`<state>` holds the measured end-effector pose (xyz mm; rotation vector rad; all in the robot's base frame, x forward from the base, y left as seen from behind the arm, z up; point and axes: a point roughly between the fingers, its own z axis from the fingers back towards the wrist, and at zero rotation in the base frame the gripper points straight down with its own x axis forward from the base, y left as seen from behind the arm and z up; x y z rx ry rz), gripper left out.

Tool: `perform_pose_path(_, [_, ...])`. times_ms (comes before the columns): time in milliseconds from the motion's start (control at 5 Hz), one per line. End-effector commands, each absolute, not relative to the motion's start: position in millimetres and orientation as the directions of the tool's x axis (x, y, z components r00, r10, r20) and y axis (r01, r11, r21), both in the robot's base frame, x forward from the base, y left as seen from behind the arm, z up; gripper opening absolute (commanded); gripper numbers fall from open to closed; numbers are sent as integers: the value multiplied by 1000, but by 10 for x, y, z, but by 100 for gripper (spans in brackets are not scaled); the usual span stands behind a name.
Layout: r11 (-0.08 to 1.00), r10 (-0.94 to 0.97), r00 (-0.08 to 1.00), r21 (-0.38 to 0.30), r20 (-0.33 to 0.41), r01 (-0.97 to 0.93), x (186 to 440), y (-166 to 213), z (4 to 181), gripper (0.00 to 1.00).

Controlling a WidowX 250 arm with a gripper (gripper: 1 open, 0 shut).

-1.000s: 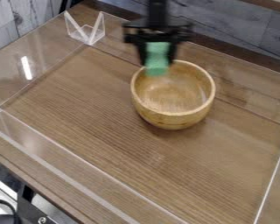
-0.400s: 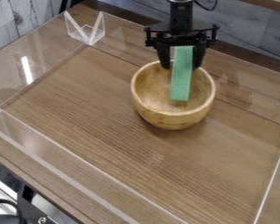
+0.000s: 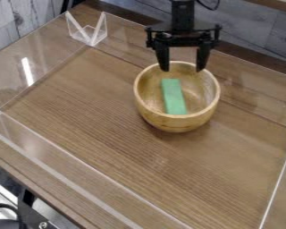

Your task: Put green stick into wooden bowl

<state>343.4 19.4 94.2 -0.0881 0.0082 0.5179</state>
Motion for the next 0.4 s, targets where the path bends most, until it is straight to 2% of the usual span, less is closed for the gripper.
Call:
perform_pose_path(0, [865,493,867,-145,74,-480,3517,244,1443,100])
perform_pose_path(200, [869,485,871,-156,75,-470,3492,251,1575,100])
